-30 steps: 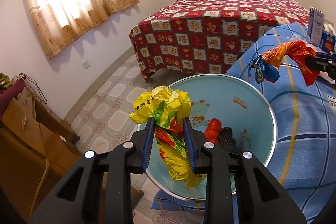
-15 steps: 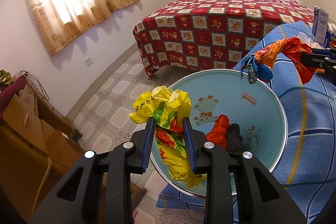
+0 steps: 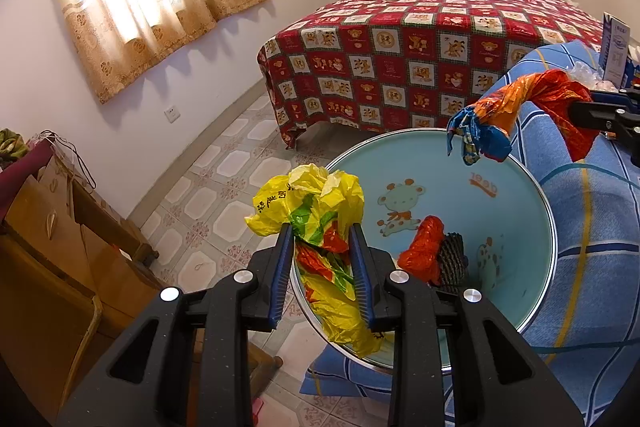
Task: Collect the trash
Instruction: 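Carry the yellow bag and the patterned wrapper over the wastebasket with both tools, then open the left tool to drop the yellow bag while the right tool drops the wrapper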
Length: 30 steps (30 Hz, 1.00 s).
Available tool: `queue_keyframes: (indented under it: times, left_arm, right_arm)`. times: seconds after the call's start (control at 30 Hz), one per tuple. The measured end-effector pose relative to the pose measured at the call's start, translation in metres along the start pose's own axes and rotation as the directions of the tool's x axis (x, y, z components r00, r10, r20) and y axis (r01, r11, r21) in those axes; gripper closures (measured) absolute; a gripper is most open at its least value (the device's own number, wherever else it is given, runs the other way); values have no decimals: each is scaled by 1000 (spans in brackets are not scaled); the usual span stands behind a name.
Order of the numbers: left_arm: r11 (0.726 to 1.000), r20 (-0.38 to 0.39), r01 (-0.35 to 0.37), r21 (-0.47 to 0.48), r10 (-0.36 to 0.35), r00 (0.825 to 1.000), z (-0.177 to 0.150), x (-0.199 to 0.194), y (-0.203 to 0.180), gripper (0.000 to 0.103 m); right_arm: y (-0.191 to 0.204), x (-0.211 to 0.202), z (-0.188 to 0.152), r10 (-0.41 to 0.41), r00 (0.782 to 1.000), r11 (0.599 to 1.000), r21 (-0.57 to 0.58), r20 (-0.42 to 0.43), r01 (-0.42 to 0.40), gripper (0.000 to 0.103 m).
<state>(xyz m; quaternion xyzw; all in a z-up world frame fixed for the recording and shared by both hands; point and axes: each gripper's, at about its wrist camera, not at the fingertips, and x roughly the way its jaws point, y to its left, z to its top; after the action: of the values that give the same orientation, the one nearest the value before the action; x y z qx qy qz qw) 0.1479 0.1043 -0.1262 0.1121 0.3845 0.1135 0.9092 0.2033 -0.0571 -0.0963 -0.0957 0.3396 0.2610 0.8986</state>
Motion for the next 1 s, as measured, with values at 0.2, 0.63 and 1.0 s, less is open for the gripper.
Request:
queue_keyframes:
  times: [0.2, 0.63, 1.0]
  left_arm:
    - [1000, -7, 3, -3, -3, 1000, -1, 1, 0, 74]
    - [1000, -5, 8, -4, -8, 1000, 0, -1, 0, 74]
    - [1000, -6, 22, -5, -22, 1000, 0, -2, -3, 60]
  right_arm:
    - [4, 1, 0, 1, 1000, 1000, -9, -4, -1, 88]
    - [6, 0, -2, 5, 1000, 1000, -17, -3, -5, 88]
    - [15, 2, 1, 48, 999, 998, -31, -1, -48, 83]
